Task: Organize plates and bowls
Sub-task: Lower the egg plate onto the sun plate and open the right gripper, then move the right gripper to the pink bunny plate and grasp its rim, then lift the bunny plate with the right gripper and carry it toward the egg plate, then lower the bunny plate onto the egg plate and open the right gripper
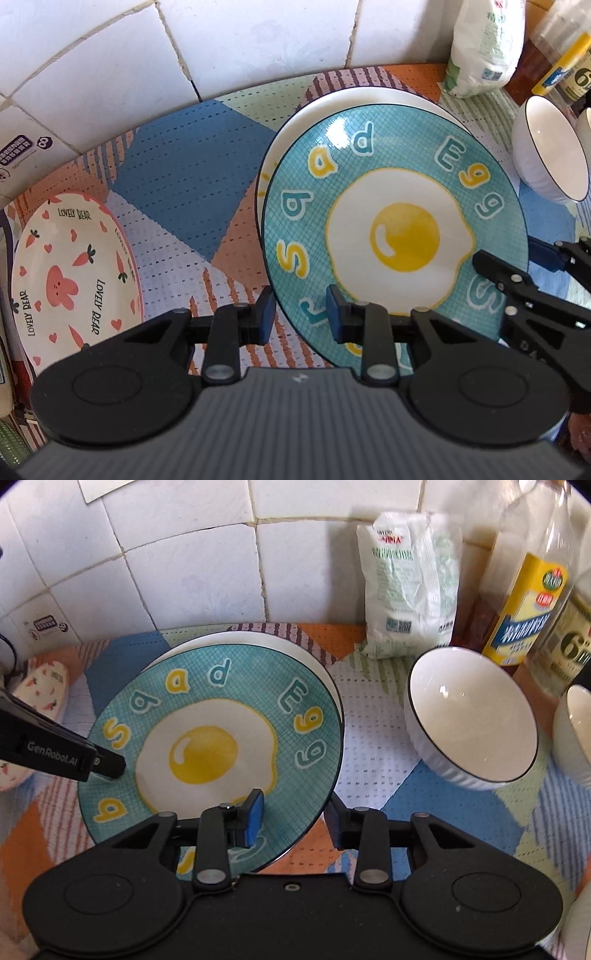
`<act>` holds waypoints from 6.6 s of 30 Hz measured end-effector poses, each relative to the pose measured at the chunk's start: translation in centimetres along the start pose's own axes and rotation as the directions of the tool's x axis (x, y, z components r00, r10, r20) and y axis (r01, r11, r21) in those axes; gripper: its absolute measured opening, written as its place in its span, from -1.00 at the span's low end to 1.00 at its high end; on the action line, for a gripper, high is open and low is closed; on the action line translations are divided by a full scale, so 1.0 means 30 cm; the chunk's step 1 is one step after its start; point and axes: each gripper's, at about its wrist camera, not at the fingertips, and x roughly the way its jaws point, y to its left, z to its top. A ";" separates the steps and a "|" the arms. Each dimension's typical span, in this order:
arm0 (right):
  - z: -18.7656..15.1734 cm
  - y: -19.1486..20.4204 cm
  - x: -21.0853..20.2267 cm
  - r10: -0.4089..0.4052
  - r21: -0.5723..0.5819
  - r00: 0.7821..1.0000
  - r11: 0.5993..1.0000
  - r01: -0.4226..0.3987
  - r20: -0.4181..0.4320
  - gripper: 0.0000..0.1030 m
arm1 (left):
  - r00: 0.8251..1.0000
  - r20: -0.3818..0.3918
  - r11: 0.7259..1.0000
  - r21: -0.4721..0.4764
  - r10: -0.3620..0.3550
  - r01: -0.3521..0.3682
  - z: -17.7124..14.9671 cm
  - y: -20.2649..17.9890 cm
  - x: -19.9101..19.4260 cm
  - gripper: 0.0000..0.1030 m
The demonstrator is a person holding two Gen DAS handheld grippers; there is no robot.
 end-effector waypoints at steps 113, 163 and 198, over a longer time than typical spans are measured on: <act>-0.104 0.696 0.178 0.306 0.370 0.921 0.849 -0.378 0.239 -0.73 | 0.947 0.312 0.997 -0.054 0.072 -0.058 -0.446 0.847 0.001 -0.38; -0.122 -0.058 -0.110 0.216 0.387 0.926 0.861 -0.330 0.310 -0.67 | 0.942 0.317 0.980 -0.123 -0.112 0.158 -0.188 0.148 -0.034 -0.42; -0.044 0.019 -0.019 -0.020 0.053 0.994 0.998 0.015 0.103 -0.25 | 0.967 0.250 0.994 -0.104 0.036 -0.010 -0.123 0.030 -0.026 -0.45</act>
